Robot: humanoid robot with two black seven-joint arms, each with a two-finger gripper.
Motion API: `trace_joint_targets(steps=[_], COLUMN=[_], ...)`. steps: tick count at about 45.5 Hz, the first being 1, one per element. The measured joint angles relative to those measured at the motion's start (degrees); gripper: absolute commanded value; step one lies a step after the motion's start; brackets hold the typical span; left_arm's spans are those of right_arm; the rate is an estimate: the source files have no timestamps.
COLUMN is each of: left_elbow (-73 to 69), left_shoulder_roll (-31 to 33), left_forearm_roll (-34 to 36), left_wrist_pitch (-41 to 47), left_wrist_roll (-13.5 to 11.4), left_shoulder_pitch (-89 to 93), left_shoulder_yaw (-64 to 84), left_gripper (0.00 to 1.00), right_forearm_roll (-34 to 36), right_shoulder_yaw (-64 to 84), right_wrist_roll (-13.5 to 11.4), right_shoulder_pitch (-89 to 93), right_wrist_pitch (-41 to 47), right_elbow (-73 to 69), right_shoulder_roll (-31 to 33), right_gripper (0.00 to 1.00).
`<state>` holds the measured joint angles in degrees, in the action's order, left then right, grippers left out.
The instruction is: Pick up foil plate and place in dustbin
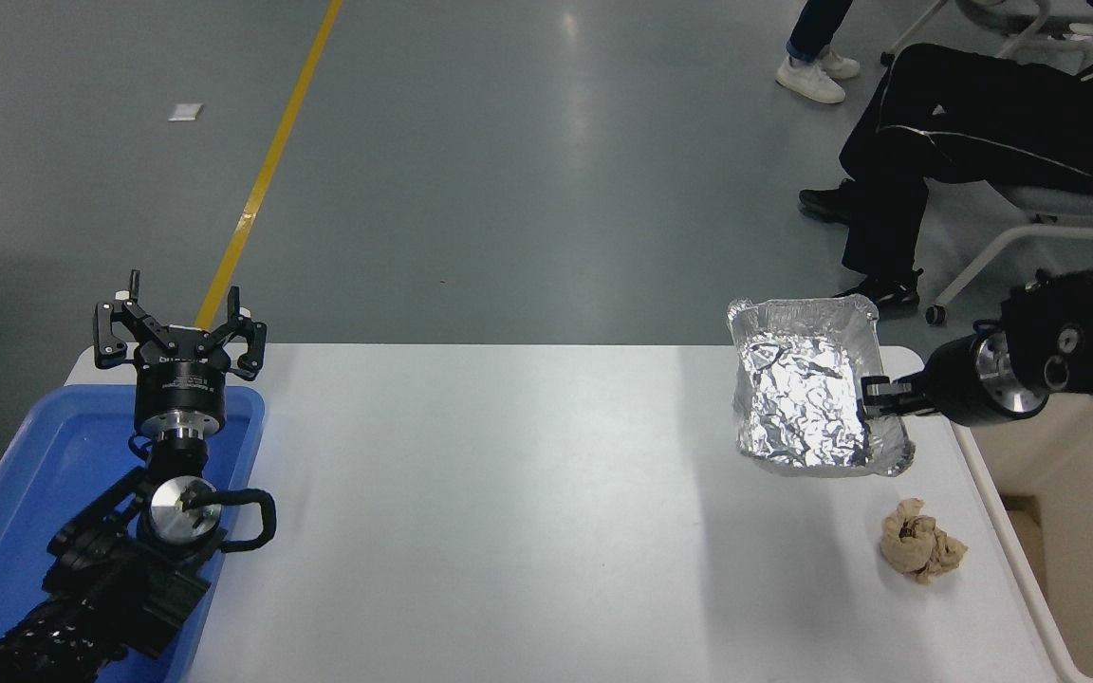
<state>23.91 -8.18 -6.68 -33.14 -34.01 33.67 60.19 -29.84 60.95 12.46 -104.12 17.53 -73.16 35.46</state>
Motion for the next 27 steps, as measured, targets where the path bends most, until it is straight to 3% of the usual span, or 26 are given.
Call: trace_joint_targets(steps=[27], left_elbow=[0.0], left_shoulder_roll=[0.0], left_forearm_roll=[0.0], left_wrist_pitch=[0.0], left_wrist_roll=[0.0], left_shoulder_pitch=[0.0], left_shoulder_yaw=[0.0], left_gripper=[0.99], right_forearm_roll=[0.1], right_shoulder_yaw=[3.7], right_wrist_roll=[1.1], right_shoulder_pitch=[-21.0], right_wrist_pitch=[12.5], right_elbow=[-14.0], right_shoulder_roll=[6.8], right_gripper=[0.00])
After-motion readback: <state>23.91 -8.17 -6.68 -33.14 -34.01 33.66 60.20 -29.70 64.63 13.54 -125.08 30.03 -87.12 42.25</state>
